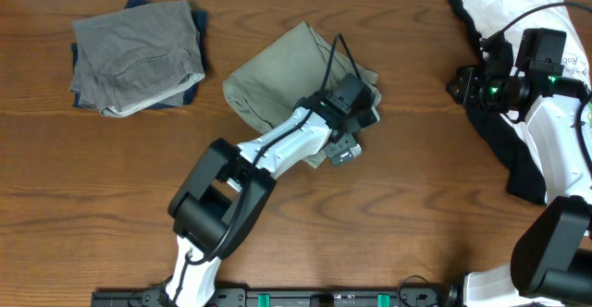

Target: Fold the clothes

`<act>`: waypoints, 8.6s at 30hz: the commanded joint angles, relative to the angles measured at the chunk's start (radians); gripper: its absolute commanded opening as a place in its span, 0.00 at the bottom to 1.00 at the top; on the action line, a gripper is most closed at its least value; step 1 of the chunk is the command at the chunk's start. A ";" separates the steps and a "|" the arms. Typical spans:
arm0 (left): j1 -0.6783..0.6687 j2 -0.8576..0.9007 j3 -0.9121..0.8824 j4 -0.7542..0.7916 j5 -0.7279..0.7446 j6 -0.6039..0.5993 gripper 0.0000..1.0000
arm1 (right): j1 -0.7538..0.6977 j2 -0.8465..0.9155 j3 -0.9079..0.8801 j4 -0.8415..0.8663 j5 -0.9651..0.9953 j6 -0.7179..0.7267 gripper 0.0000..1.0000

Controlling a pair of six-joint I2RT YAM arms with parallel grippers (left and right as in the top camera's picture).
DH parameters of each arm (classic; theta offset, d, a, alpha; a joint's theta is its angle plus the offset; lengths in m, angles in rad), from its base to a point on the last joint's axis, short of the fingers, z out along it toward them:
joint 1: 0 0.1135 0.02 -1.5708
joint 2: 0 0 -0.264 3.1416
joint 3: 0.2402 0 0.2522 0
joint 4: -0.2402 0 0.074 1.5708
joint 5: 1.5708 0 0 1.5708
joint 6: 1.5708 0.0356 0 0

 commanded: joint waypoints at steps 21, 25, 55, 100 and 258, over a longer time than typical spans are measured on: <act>0.019 0.130 0.000 0.153 -0.184 0.018 0.06 | 0.001 0.002 0.005 0.005 0.016 -0.016 0.35; 0.031 0.123 0.000 0.158 -0.248 -0.003 0.06 | 0.001 0.002 0.005 0.005 0.017 -0.016 0.35; 0.271 -0.539 0.003 0.155 -0.304 0.131 0.06 | 0.002 0.001 0.005 0.013 0.016 -0.015 0.35; 0.958 -0.148 0.007 1.130 0.193 1.226 0.06 | 0.004 0.001 0.005 0.024 0.036 0.019 0.37; 0.809 -0.598 0.078 -0.242 0.195 -0.634 0.98 | 0.117 -0.264 0.048 0.159 0.010 -0.173 0.99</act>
